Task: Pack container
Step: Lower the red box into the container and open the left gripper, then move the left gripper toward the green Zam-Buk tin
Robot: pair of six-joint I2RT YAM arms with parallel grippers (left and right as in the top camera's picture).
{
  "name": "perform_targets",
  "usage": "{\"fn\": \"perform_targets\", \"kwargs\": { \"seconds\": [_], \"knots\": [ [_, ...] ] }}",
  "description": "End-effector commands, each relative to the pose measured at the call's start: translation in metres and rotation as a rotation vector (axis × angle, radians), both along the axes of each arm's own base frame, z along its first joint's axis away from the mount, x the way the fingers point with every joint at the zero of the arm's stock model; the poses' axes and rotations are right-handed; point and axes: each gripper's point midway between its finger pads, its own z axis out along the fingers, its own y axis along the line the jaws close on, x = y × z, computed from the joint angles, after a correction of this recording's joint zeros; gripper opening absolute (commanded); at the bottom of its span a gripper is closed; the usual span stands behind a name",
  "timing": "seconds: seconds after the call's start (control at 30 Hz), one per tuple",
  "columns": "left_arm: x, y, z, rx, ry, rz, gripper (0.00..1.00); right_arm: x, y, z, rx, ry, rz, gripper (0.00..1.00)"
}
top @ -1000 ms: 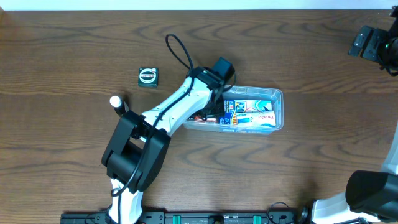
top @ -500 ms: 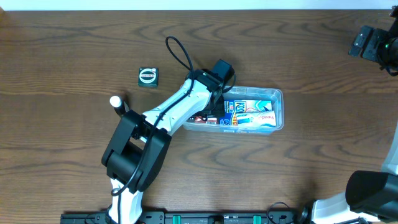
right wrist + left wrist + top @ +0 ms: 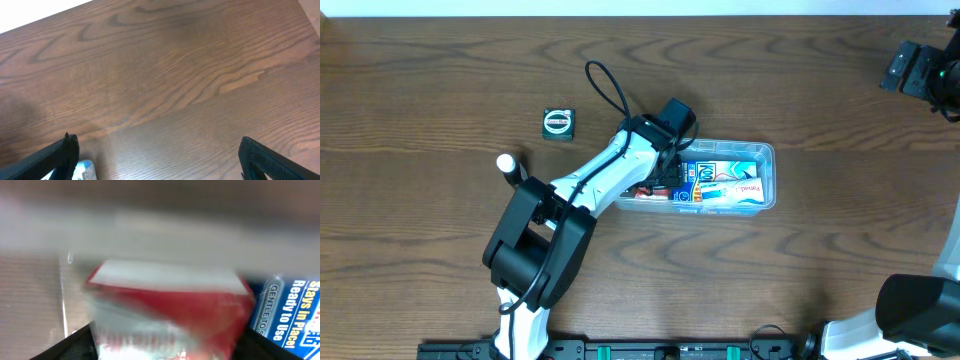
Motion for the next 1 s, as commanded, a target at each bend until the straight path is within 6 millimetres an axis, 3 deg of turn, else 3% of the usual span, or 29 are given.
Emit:
{"fn": "perform_targets", "kwargs": {
  "seconds": [0.0, 0.23, 0.4, 0.53, 0.8, 0.97],
  "knots": [
    [-0.007, 0.005, -0.002, 0.010, 0.020, 0.005, 0.83, -0.002, -0.001, 0.007, -0.003, -0.016, -0.016, 0.99],
    [-0.008, 0.006, -0.001, 0.012, 0.025, 0.006, 0.83, -0.002, -0.001, 0.007, -0.003, -0.017, -0.015, 0.99],
    [-0.007, 0.005, 0.016, 0.011, 0.016, -0.024, 0.83, -0.002, -0.001, 0.007, -0.003, -0.016, -0.016, 0.99],
    [-0.003, 0.002, 0.040, -0.012, -0.025, -0.054, 0.84, -0.002, -0.001, 0.007, -0.003, -0.016, -0.016, 0.99],
    [0.004, -0.003, 0.108, -0.089, -0.162, -0.108, 0.85, -0.002, -0.001, 0.007, -0.003, -0.017, -0.016, 0.99],
    [0.001, 0.008, 0.156, -0.125, -0.262, -0.145, 0.85, -0.002, -0.001, 0.007, -0.003, -0.016, -0.016, 0.99]
  ]
}}
